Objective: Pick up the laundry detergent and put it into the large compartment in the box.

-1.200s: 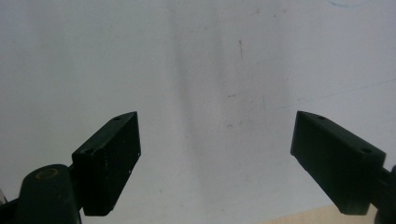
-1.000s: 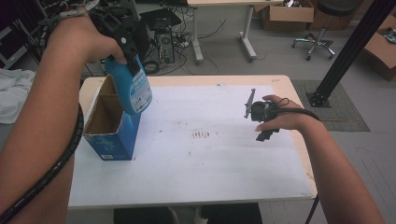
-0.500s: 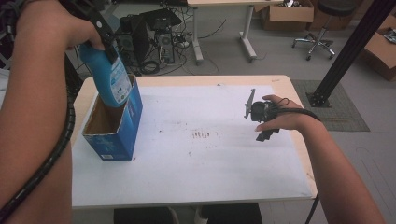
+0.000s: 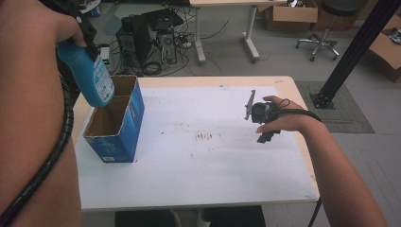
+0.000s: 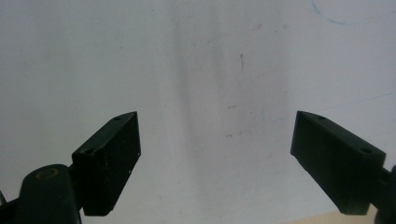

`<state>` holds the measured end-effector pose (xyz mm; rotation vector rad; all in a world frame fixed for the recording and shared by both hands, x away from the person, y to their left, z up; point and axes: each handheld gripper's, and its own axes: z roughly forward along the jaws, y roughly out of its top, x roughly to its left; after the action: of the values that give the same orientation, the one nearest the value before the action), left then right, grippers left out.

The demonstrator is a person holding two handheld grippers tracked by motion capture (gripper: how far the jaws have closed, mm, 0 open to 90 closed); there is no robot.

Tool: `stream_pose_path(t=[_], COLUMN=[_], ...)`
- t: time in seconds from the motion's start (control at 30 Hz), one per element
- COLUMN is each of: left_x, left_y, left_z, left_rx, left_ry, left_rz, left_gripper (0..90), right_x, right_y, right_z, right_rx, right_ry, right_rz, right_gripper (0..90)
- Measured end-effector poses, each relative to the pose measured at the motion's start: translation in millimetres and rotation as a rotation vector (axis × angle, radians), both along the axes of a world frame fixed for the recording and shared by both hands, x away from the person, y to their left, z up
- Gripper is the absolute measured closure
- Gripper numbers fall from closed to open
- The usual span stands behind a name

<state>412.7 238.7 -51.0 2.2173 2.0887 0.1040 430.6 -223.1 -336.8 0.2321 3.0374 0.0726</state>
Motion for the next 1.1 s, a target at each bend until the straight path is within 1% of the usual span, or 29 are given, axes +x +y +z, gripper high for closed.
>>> stream_pose_path(t=[0.03, 0.07, 0.13, 0.17, 0.2, 0.23, 0.27, 0.4, 0.5, 0.53, 0.57, 0.63, 0.7, 0.77, 0.8, 0.9, 1.1], left_x=[0.4, 0.4, 1.3, 2.3, 2.3, 3.4, 3.4, 6.1, 8.8, 9.6, 10.5, 11.9, 13.3, 15.3, 15.9, 18.2, 21.4], left_y=[1.8, 1.8, 3.1, 4.7, 4.7, 6.5, 6.5, 8.0, 9.2, 9.9, 10.5, 11.6, 11.8, 11.3, 11.2, 11.8, 12.3], left_z=[-4.3, -4.3, -9.5, -15.8, -15.8, -23.0, -23.0, -38.4, -53.3, -56.8, -61.4, -70.5, -79.8, -92.5, -96.5, -111.8, -134.5], left_rx=[0.005, 0.005, 0.006, 0.002, 0.002, -0.004, -0.004, -0.003, -0.012, -0.014, -0.019, -0.024, -0.018, -0.001, 0.001, -0.002, -0.006], left_ry=[0.0, 0.0, 0.008, 0.011, 0.011, 0.016, 0.016, 0.028, 0.047, 0.052, 0.059, 0.065, 0.07, 0.076, 0.08, 0.084, 0.092], left_rz=[0.007, 0.007, 0.01, 0.008, 0.008, 0.009, 0.009, 0.007, 0.009, 0.006, 0.007, 0.01, 0.011, 0.005, 0.007, -0.001, -0.015], left_gripper=[39.5, 39.5, 39.5, 39.5, 39.5, 39.5, 39.5, 39.4, 39.5, 39.4, 39.4, 39.5, 39.5, 39.5, 39.5, 39.4, 39.5], right_x=[0.2, 0.2, 0.4, 0.5, 0.5, 0.5, 0.5, -0.5, -0.6, -0.7, -1.1, -1.2, -0.8, -0.8, -0.7, -0.5, -0.3], right_y=[0.5, 0.5, 1.0, 1.2, 1.2, 1.2, 1.2, 0.7, -0.3, -0.5, -1.1, -1.5, -1.9, -1.8, -1.6, -0.7, -0.8], right_z=[0.6, 0.6, 1.5, 1.8, 1.8, 1.2, 1.2, 1.1, 0.6, 1.2, 0.4, 0.6, -0.7, -1.2, -1.4, -1.0, -0.3], right_rx=[0.001, 0.001, -0.003, 0.001, 0.001, 0.004, 0.004, 0.002, 0.007, 0.001, 0.009, 0.003, 0.008, 0.011, 0.012, 0.011, 0.012], right_ry=[-0.003, -0.003, -0.005, -0.004, -0.004, -0.004, -0.004, -0.005, -0.003, -0.006, -0.003, -0.004, -0.001, -0.002, 0.0, -0.002, -0.001], right_rz=[0.002, 0.002, 0.001, 0.003, 0.003, 0.005, 0.005, 0.002, 0.001, 0.002, -0.002, -0.002, 0.001, 0.001, -0.001, 0.001, 0.003], right_gripper=[16.0, 16.0, 16.0, 16.0, 16.0, 16.0, 16.0, 16.0, 16.0, 16.0, 16.0, 16.0, 16.0, 16.0, 16.0, 16.0, 16.0])
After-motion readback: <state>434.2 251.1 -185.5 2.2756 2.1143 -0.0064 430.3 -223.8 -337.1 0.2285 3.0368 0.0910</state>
